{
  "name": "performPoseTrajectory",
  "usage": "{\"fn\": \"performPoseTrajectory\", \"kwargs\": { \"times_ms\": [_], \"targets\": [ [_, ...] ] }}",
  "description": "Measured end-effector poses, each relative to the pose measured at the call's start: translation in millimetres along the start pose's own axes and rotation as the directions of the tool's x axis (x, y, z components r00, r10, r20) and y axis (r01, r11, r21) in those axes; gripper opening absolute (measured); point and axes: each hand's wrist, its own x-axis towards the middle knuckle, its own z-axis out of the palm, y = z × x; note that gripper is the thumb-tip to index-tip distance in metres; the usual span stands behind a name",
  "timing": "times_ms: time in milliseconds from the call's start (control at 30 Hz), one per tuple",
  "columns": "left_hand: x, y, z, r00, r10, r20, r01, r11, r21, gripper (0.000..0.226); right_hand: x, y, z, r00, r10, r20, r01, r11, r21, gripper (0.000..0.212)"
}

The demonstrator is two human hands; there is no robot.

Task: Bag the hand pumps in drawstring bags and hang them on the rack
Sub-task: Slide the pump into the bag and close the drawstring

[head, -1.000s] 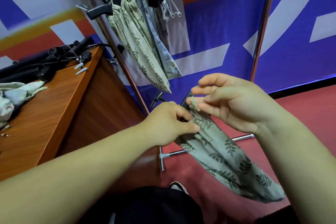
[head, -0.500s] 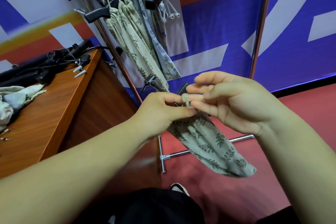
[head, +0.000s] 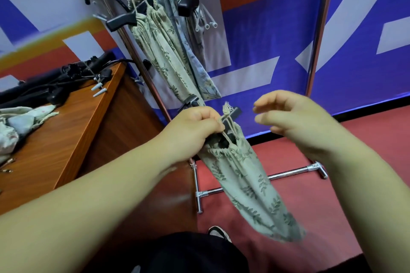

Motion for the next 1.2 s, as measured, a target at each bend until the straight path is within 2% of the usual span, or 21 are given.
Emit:
{"fn": "performPoseTrajectory", "kwargs": {
  "times_ms": [167,267,333,400,533,667,833,1000,1100,1200],
  "targets": [
    [1,1,-5,1.0,0.022,0.022,-0.023,0.998,0.051,0.004,9,24,13,0.986,-0.112,0.125,0.142,0.954,-0.265,0.038],
    [2,-2,-6,0.998,0.052,0.039,-0.054,0.997,0.05,0.007,8,23,21,0.959,-0.166,0.232,0.225,0.94,-0.256,0.058],
    [3,-3,-9,0.996,0.078,0.049,-0.081,0.994,0.066,0.006,8,24,25,0.94,-0.173,0.294,0.245,0.943,-0.228,0.063],
    [3,-2,-12,0.989,0.114,0.093,-0.118,0.992,0.035,0.012,7,24,26,0.926,-0.188,0.327,0.272,0.934,-0.232,0.061],
    [4,-1,-16,0.965,0.154,0.212,-0.117,0.977,-0.176,0.025,8,24,30,0.922,-0.219,0.32,0.315,0.904,-0.289,0.047],
    [1,0,-13,0.938,0.145,0.316,-0.091,0.98,-0.178,0.027,7,27,36,0.927,-0.182,0.329,0.306,0.874,-0.378,0.032],
    [5,6,-19,0.956,0.138,0.26,-0.086,0.976,-0.202,0.027,5,18,37,0.942,-0.185,0.279,0.274,0.905,-0.326,0.01],
    [4,12,-30,0.963,0.177,0.202,-0.121,0.957,-0.265,0.027,0,-5,26,0.963,-0.196,0.188,0.25,0.91,-0.33,0.007],
    [0,26,-35,0.963,0.213,0.166,-0.162,0.948,-0.274,0.026,-9,-25,17,0.961,-0.227,0.161,0.276,0.845,-0.458,0.009],
    [-6,43,-35,0.961,0.233,0.147,-0.189,0.945,-0.266,0.024,-18,-38,15,0.956,-0.256,0.142,0.288,0.736,-0.613,0.008]
  ]
}}
